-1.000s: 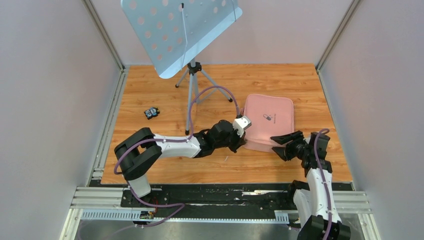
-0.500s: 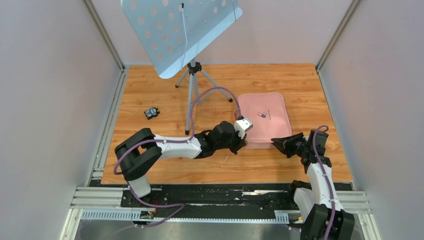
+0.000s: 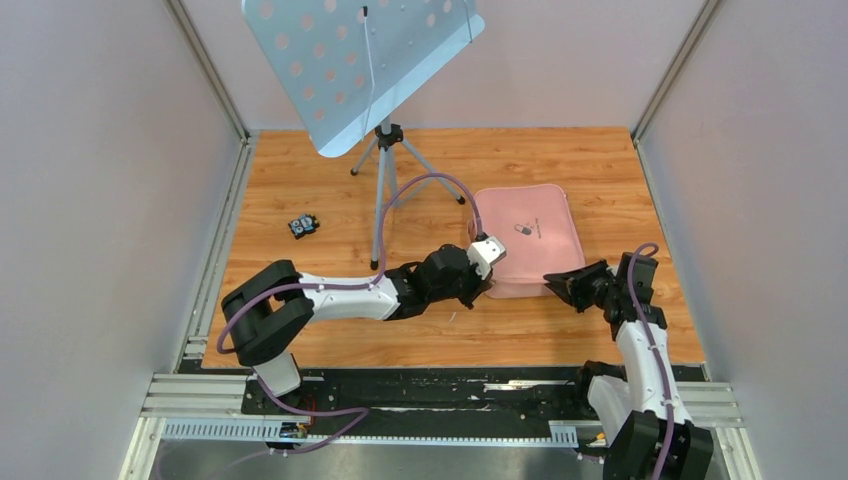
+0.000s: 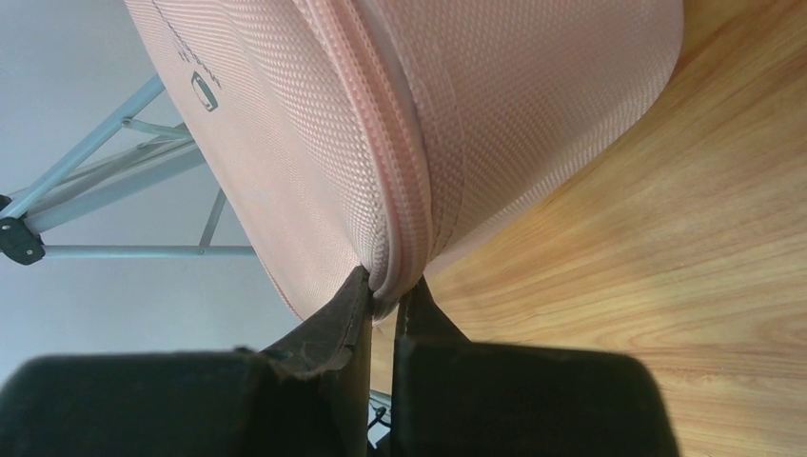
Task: Organize the medicine kit
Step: Zip the medicine box at the center of the board.
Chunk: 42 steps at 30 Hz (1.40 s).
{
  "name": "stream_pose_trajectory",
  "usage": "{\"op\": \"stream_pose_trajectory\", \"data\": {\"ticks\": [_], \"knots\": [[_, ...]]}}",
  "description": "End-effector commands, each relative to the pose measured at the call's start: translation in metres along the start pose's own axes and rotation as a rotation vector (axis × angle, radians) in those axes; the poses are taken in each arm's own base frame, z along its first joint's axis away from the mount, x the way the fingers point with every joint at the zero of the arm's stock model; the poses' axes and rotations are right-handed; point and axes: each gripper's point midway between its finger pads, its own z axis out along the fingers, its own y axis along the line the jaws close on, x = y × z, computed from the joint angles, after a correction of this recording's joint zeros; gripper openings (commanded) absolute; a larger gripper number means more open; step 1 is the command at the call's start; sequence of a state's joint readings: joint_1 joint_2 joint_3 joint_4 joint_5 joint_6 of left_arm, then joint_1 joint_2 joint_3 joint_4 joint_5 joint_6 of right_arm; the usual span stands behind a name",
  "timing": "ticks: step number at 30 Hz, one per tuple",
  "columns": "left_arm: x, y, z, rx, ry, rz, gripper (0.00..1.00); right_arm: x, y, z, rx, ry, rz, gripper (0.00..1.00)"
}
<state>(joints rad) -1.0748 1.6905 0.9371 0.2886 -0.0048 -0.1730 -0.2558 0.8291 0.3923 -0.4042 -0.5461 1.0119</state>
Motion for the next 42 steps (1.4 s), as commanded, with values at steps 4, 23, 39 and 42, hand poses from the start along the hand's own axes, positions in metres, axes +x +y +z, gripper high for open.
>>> {"op": "stream_pose_trajectory", "data": {"ticks": [4, 23, 39, 42], "knots": [[-0.014, 0.045, -0.018, -0.159, -0.047, 0.004, 0.0, -0.049, -0.003, -0.005, 0.083, -0.216, -0.172, 0.0], [0.0, 0.089, -0.011, -0.313, -0.033, -0.033, 0.0, -0.055, -0.014, -0.01, 0.119, -0.237, -0.217, 0.0], [0.003, 0.1, 0.009, -0.339, -0.046, -0.087, 0.0, -0.092, -0.016, -0.018, 0.211, -0.311, -0.294, 0.0], [-0.004, 0.106, 0.01, -0.37, -0.059, -0.069, 0.0, -0.098, -0.017, -0.02, 0.223, -0.329, -0.301, 0.0]]}}
